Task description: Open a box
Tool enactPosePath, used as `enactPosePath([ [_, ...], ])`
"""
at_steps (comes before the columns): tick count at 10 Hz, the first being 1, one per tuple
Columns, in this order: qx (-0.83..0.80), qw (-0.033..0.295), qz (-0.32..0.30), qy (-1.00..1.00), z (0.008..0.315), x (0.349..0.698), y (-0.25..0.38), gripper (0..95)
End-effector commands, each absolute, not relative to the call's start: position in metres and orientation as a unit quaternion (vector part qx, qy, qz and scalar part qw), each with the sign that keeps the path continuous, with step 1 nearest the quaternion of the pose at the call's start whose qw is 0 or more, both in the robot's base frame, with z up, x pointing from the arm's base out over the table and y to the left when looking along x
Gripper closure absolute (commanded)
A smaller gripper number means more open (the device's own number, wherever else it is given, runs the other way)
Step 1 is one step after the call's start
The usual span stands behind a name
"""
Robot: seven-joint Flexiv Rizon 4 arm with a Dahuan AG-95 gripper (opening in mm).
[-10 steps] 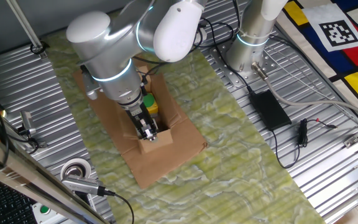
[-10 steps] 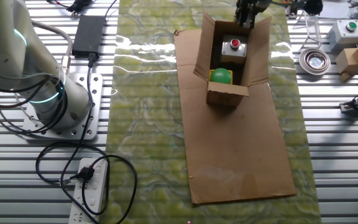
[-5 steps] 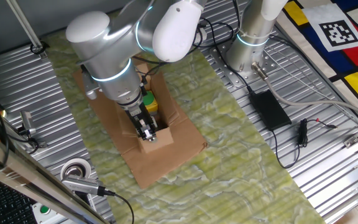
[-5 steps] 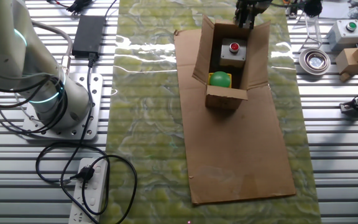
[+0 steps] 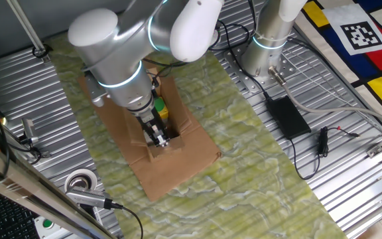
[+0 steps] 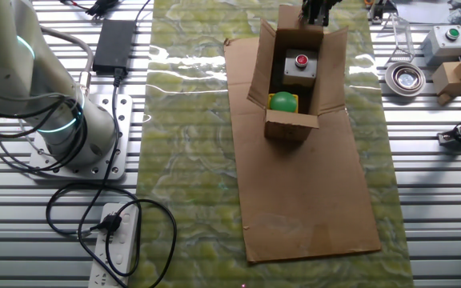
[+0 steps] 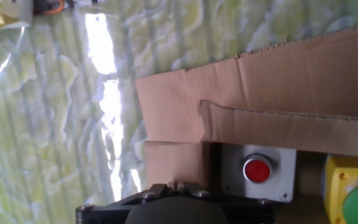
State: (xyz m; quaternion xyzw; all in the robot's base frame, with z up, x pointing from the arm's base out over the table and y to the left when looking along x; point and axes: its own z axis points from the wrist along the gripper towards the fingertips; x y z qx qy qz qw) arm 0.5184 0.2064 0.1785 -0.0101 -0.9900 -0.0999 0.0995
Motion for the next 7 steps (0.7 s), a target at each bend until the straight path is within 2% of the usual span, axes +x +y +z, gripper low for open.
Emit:
enactPosePath([
  [1, 0.05, 0.115, -0.04, -0.991, 0.201, 0.511, 0.189, 95.0],
  [5, 0.107, 0.137, -0.008, -0.985, 0.227, 0.494, 0.143, 95.0],
  [7, 0.114, 0.134, -0.01, -0.984, 0.24, 0.479, 0.131, 95.0],
])
